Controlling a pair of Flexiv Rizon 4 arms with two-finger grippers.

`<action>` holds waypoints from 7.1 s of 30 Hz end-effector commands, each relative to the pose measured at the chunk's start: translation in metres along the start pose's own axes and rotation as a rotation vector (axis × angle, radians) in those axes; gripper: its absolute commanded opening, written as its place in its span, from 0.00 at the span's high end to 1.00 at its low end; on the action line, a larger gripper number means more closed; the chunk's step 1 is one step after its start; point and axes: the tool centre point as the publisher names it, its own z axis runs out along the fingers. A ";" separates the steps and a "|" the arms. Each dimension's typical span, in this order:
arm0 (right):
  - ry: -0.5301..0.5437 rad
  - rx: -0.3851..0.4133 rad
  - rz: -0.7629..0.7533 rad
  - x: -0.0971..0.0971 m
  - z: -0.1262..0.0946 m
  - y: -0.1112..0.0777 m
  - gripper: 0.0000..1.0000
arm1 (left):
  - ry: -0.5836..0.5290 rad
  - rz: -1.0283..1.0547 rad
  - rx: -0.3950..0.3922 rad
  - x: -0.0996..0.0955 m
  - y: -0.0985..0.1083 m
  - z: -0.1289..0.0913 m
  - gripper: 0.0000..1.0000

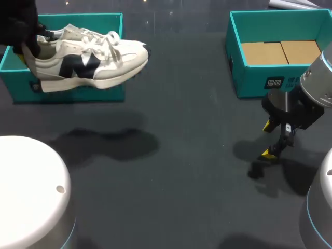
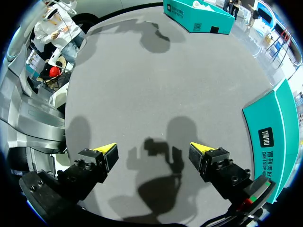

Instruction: Take the shoe out of the shoebox, open the shoe tongue, remove and reinsert the insole, then place the shoe into the shoebox

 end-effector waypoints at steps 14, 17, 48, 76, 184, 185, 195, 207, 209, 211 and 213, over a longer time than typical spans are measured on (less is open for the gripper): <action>-0.003 0.002 0.000 0.001 0.000 0.000 0.00 | 0.075 0.083 0.040 -0.079 -0.037 0.031 1.00; -0.003 0.002 0.000 0.001 0.000 0.000 0.00 | 0.075 0.083 0.040 -0.079 -0.037 0.031 1.00; -0.003 0.002 0.000 0.001 0.000 0.000 0.00 | 0.128 0.049 0.058 -0.236 -0.098 0.109 1.00; -0.003 0.002 0.000 0.001 0.000 0.000 0.00 | 0.185 -0.018 0.044 -0.264 -0.088 0.157 1.00; -0.003 0.002 0.000 0.001 0.000 0.000 0.00 | -1.054 -0.807 0.603 -0.198 -0.124 0.100 0.00; -0.003 0.002 0.000 0.001 0.000 0.000 0.00 | -1.077 -0.838 0.597 -0.198 -0.126 0.101 0.00; -0.003 0.002 0.000 0.001 0.000 0.000 0.00 | -1.005 -1.037 0.516 -0.200 -0.125 0.106 0.00; -0.003 0.002 0.000 0.001 0.000 0.000 0.00 | -1.241 -1.211 0.614 -0.195 -0.122 0.132 0.00; -0.003 0.002 0.000 0.001 0.000 0.000 0.00 | -1.323 -1.298 0.632 -0.199 -0.123 0.142 0.00; -0.003 0.002 0.000 0.001 0.000 0.000 0.00 | -1.394 -1.364 0.707 -0.202 -0.125 0.151 0.00; -0.003 0.002 0.000 0.001 0.000 0.000 0.00 | -1.450 -1.411 0.764 -0.201 -0.123 0.154 0.00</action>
